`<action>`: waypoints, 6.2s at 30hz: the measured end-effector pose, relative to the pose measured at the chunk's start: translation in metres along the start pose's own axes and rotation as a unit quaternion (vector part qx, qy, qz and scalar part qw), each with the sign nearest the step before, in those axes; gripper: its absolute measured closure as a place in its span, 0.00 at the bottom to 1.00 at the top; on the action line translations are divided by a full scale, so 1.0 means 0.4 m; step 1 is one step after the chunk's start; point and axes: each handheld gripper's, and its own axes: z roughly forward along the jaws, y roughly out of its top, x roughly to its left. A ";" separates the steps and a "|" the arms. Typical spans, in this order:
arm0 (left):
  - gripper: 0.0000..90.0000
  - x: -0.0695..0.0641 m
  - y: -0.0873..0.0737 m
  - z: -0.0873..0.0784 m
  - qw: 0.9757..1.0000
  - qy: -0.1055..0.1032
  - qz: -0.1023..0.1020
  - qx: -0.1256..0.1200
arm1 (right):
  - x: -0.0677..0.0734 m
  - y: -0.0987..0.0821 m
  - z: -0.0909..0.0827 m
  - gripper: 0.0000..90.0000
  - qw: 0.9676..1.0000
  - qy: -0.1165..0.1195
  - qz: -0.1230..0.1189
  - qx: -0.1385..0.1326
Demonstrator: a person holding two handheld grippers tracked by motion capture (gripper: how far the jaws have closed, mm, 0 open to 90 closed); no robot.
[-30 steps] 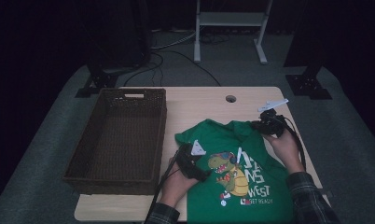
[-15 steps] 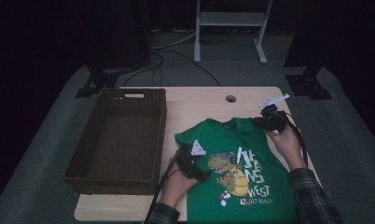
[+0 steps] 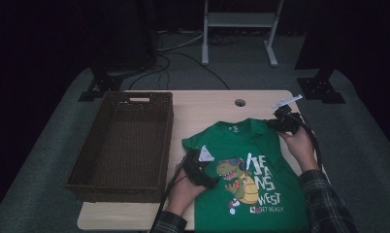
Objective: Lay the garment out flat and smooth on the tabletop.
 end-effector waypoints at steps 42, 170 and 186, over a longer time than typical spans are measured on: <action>0.00 0.000 0.000 0.000 1.000 0.000 0.000 0.001 | -0.054 -0.072 0.000 0.57 0.996 0.000 0.089 -0.030; 0.00 0.000 0.000 0.000 1.000 0.000 0.000 0.001 | -0.085 -0.312 -0.046 0.98 0.992 -0.078 0.104 0.002; 0.00 0.000 0.000 0.000 1.000 0.000 0.000 0.001 | -0.044 -0.335 -0.098 0.24 0.988 -0.004 0.131 -0.078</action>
